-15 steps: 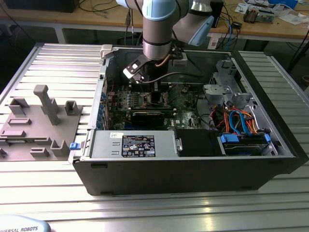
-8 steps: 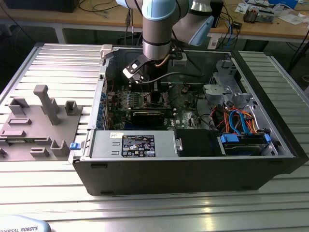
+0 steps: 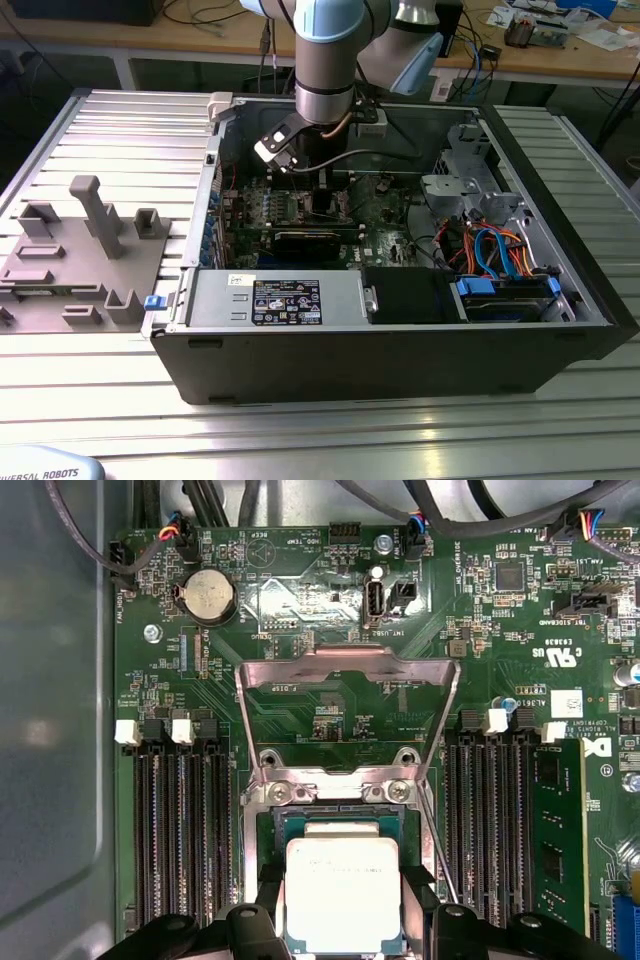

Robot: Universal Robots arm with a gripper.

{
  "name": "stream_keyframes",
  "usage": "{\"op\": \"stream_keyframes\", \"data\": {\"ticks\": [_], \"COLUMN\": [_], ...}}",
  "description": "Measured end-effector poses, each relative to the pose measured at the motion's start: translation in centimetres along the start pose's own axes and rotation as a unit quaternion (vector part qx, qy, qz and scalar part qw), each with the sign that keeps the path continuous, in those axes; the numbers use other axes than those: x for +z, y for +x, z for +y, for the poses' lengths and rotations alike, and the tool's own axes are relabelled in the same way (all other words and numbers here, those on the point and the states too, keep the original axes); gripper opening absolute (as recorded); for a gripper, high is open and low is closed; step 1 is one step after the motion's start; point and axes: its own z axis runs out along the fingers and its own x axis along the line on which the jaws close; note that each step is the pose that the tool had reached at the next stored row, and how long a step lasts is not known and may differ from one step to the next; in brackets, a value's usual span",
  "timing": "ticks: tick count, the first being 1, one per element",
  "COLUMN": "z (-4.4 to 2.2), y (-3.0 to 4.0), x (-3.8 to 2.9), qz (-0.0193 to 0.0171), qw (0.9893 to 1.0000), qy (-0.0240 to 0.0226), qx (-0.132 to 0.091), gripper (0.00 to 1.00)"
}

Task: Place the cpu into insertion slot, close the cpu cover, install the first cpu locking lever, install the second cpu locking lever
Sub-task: 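Place the cpu into insertion slot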

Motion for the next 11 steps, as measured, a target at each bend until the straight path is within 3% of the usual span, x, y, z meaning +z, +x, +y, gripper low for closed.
{"op": "stream_keyframes", "data": {"ticks": [4, 11], "z": [0.00, 0.09], "y": [-0.01, -0.11], "x": [-0.01, 0.01], "qz": [0.0043, 0.0047], "qw": [1.0000, 1.0000], "qy": [0.0002, 0.0001], "qx": [0.000, 0.000], "gripper": [0.54, 0.54]}}
